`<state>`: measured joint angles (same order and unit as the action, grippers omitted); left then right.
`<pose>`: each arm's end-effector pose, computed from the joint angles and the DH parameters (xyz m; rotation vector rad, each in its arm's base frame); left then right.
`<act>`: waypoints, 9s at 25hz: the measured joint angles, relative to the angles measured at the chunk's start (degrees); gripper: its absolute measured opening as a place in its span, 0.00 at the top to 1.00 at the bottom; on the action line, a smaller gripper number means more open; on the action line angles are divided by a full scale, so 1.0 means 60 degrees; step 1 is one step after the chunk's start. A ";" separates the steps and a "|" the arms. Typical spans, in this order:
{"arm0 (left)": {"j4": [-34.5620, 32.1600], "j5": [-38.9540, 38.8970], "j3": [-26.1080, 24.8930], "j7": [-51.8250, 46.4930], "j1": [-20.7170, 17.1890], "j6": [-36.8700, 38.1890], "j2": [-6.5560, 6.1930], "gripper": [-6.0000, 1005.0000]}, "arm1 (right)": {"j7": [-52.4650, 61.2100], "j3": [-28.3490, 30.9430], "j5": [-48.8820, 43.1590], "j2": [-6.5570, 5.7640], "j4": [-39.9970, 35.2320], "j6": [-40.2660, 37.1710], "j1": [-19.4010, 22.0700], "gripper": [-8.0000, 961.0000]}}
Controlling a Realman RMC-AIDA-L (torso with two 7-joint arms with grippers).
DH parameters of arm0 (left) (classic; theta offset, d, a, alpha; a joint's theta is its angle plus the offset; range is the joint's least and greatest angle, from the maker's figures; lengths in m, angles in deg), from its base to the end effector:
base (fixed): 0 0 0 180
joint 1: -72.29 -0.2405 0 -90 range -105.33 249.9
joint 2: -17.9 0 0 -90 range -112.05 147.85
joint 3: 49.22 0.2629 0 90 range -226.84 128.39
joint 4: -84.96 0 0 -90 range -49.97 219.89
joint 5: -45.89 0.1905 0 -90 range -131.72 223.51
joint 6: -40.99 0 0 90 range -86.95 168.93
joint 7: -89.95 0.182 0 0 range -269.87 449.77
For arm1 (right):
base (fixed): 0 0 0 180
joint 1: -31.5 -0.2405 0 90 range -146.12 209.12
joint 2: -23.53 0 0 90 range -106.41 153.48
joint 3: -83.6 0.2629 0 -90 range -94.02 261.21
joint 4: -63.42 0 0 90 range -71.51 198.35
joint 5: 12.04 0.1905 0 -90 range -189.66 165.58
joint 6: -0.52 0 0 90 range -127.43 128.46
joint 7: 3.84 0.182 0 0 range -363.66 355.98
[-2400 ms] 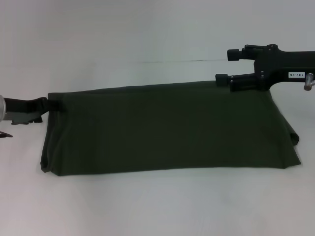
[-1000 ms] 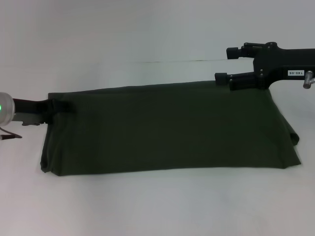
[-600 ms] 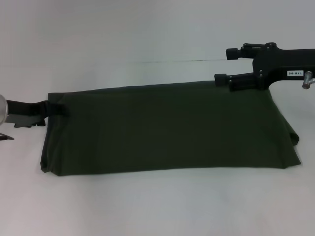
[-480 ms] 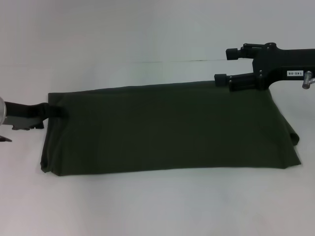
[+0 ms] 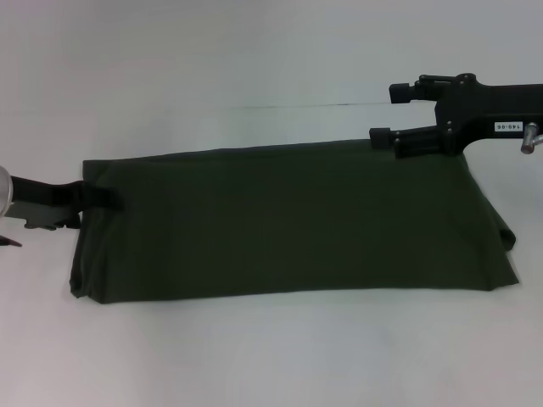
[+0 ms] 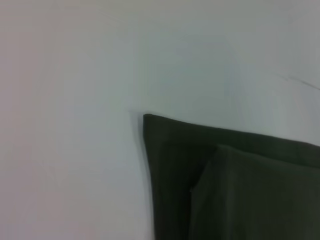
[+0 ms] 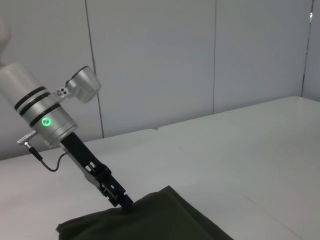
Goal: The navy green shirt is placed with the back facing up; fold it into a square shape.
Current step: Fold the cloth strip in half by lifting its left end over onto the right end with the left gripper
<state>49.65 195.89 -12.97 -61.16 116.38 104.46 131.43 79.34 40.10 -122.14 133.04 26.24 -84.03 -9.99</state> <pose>-0.3058 0.4222 0.0014 -1.8835 -1.7675 -0.1607 0.1972 0.4089 0.0264 -2.6917 0.3792 0.5937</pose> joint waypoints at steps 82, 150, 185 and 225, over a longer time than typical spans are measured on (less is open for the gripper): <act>-0.0774 -0.0956 0.0463 0.0506 0.0031 0.1272 0.0431 0.14 | 0.0091 -0.0147 -0.0107 0.0161 -0.0381 0.0103 -0.0201 0.05; -0.0962 -0.1511 -0.0195 0.0600 -0.1133 0.0663 0.0152 0.14 | 0.0080 -0.0399 -0.0163 0.0279 -0.0614 0.0118 -0.0337 0.05; -0.0003 -0.1259 -0.0051 0.0665 -0.0845 -0.0586 0.0182 0.14 | 0.0104 -0.0410 -0.0342 0.0283 -0.0628 0.0259 -0.0581 0.05; 0.0375 -0.0950 0.0227 0.0454 -0.0245 0.0526 -0.0077 0.14 | 0.0009 -0.0435 -0.0342 0.0282 -0.0715 0.0334 -0.0576 0.05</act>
<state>51.90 190.20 -11.61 -58.43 114.91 107.61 130.97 79.40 37.49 -124.19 134.73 21.95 -82.03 -13.44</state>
